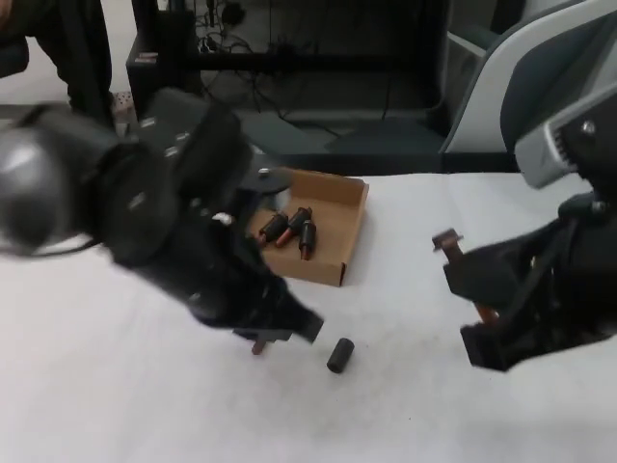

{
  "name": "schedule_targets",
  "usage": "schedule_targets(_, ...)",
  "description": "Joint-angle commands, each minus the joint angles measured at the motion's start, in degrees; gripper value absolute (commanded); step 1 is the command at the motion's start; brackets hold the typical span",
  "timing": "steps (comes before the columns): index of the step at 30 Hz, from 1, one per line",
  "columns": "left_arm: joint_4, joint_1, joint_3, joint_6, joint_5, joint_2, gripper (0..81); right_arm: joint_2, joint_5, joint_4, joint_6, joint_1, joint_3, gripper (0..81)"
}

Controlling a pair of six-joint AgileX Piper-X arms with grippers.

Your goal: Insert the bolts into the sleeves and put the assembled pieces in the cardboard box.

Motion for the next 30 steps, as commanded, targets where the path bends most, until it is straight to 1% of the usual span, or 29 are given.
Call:
schedule_targets(1, -6.3, -0.1, 6.7, -0.4, 3.4, -7.2, 1.7, -0.6, 0.5, -5.3, 2.4, 0.0, -0.2, 0.4)
schedule_targets(4, -12.3, 0.0, 13.0, -0.4, 7.3, -14.0, 1.7, 0.3, 0.5, -9.3, 4.6, 0.0, -0.2, 0.4)
schedule_targets(7, -19.1, 0.0, 18.5, -0.4, 13.0, -20.6, 1.7, 2.5, -0.1, -13.4, 7.4, 0.0, -0.2, 0.4)
schedule_targets(12, -27.3, 0.0, 24.6, -6.5, 17.4, -27.7, 1.7, 8.0, -4.8, -25.7, 14.2, 0.0, -0.2, 0.4)
schedule_targets(15, -32.1, 0.1, 26.3, -7.5, 20.3, -29.8, 1.7, 11.2, -6.0, -32.5, 18.6, 0.0, -0.2, 0.4)
schedule_targets(18, -37.3, 2.1, 27.2, -9.8, 23.7, -30.1, 1.7, 13.8, -7.5, -38.3, 22.4, 0.0, -0.2, 0.4)
schedule_targets(21, -43.3, 6.4, 27.9, -12.6, 26.0, -30.1, 1.7, 15.1, -7.8, -42.5, 25.1, 0.0, -0.2, 0.4)
schedule_targets(24, -46.3, 10.7, 28.0, -14.6, 29.7, -30.1, 1.7, 15.3, -7.8, -44.3, 25.4, 0.0, -0.2, 0.4)
schedule_targets(27, -46.7, 12.7, 28.0, -14.6, 31.2, -30.1, 1.7, 15.3, -7.8, -45.2, 25.6, 0.0, -0.2, 0.4)
schedule_targets(30, -46.6, 13.0, 28.0, -14.6, 31.2, -29.9, 1.7, 15.3, -7.8, -46.1, 25.6, 0.0, -0.2, 0.4)
